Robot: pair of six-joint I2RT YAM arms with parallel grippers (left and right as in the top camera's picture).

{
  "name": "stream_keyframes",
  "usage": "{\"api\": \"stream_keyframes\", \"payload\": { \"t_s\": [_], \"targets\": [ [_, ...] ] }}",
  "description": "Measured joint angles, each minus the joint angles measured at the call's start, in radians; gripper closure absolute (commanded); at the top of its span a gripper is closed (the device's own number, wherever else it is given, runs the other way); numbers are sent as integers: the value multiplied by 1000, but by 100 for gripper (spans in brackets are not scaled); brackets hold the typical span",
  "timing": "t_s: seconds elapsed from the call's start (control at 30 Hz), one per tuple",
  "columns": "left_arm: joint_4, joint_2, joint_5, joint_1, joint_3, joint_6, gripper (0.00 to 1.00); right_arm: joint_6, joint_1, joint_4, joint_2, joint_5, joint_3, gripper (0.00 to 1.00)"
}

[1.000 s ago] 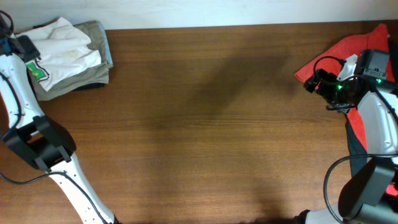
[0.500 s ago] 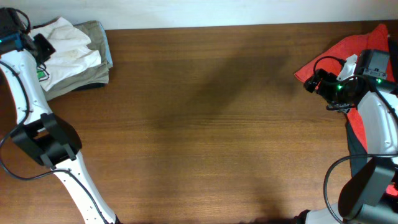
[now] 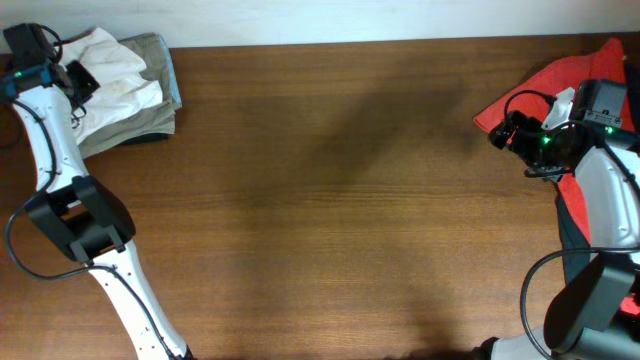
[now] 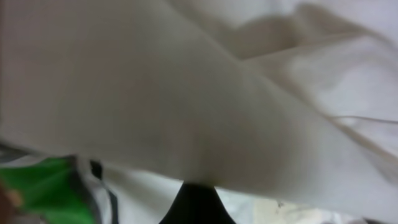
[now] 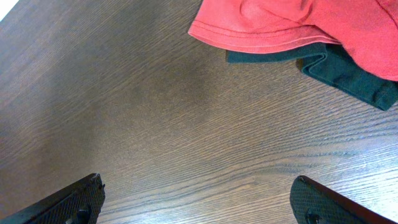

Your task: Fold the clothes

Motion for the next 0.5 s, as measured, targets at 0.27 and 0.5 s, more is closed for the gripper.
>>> {"api": "stream_keyframes", "payload": {
  "t_s": [0.27,0.5],
  "targets": [
    [132,9,7,0,0,-7,99,0,0,0,0,0,0,1],
    [275,21,7,0,0,-7,99,0,0,0,0,0,0,1]
  ]
}}
